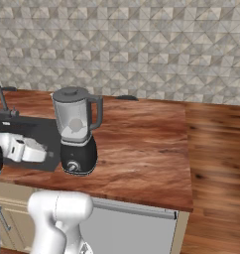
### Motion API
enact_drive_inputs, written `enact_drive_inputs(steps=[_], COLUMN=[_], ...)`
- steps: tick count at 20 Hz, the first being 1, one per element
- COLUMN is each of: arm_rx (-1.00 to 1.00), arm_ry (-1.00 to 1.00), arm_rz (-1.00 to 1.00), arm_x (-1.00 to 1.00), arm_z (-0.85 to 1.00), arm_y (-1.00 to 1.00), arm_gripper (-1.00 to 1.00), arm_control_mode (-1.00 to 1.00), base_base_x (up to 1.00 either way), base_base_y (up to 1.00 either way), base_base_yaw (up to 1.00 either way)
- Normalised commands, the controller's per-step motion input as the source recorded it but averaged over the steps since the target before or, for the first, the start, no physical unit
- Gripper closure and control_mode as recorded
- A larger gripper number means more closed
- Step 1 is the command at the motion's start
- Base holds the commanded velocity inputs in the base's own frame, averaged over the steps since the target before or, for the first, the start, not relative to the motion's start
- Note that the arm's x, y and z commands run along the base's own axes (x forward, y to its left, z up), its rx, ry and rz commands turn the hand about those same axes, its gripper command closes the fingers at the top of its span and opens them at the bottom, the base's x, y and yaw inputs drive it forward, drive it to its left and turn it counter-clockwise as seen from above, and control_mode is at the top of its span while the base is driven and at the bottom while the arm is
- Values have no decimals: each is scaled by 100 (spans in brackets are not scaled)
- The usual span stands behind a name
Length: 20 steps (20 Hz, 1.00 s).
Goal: Open the blender lid, put the tangerine in the blender, close the lid, and start the blender.
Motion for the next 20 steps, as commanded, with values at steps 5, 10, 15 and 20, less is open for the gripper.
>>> enact_drive_inputs(steps=[5, 10, 15, 20], arm_rx=[-2, 0, 0, 3], arm_ry=[-31, -38, -28, -13], arm_rz=[-34, -12, 0, -3], arm_x=[11, -1, -1, 0], arm_z=[-29, -22, -25, -26], arm_y=[2, -4, -7, -9], arm_gripper=[-100, -100, -100, -100], arm_control_mode=[-100, -100, -100, -100], base_base_x=[0, 0, 0, 0], base_base_y=[0, 0, 0, 0], base_base_yaw=[0, 0, 0, 0])
